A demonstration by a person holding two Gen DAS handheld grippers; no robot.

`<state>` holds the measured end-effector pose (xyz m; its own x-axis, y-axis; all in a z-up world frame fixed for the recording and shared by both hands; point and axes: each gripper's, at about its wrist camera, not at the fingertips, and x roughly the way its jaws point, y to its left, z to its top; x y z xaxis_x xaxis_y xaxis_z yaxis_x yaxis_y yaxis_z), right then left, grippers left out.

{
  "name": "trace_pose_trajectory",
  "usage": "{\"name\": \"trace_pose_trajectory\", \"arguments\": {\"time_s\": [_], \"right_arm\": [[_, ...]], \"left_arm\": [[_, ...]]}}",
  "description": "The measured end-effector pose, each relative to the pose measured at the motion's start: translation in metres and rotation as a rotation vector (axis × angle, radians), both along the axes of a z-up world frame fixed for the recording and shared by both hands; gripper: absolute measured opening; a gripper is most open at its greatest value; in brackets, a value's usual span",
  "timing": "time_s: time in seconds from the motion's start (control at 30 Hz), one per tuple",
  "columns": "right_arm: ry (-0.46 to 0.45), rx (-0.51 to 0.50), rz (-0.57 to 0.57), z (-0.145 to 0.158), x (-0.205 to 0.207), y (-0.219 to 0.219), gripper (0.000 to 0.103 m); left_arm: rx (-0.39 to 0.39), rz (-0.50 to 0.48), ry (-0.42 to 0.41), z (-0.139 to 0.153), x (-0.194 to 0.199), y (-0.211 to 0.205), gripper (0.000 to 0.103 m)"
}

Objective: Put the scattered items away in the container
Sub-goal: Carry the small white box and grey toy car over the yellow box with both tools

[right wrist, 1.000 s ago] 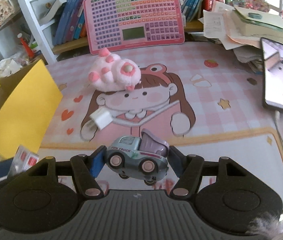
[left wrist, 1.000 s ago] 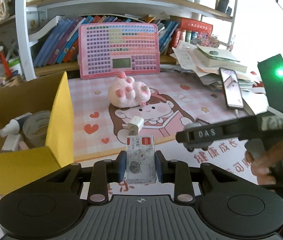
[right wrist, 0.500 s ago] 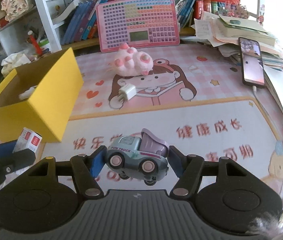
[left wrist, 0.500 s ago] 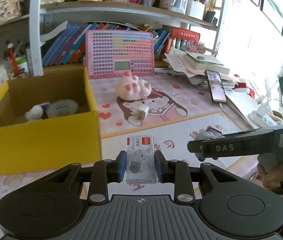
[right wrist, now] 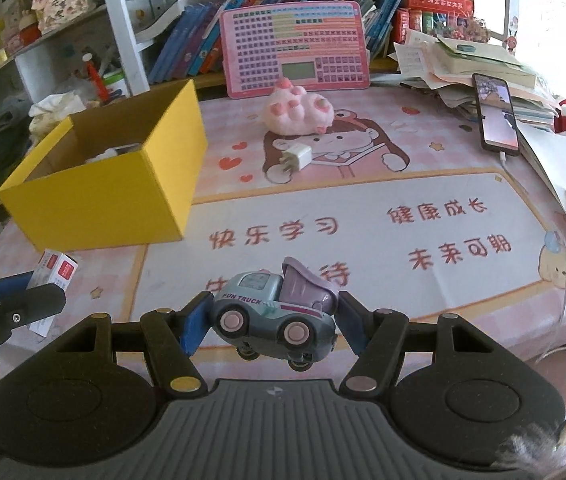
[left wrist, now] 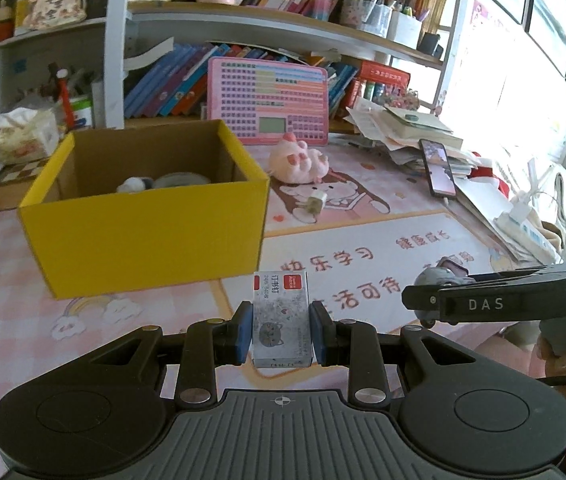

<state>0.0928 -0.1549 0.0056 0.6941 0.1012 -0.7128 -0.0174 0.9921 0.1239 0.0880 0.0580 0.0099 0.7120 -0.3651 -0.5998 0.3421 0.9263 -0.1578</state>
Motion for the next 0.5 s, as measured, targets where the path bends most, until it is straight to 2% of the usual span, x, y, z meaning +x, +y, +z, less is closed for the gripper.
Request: {"name": "trace_pose_trajectory", "arguments": {"time_s": [0.37,0.5], "right_arm": [[-0.008,-0.031,0.065,0.004,-0.022,0.032,0.064],[0.010,-0.046,0.134,0.001,-0.025,0.048,0.064]], "left_arm": [[-0.018,0.029,0.005,-0.004,-0.018,0.025,0.028],[-0.019,0.058,0.012,-0.005,-0.022,0.033,0.028]]}}
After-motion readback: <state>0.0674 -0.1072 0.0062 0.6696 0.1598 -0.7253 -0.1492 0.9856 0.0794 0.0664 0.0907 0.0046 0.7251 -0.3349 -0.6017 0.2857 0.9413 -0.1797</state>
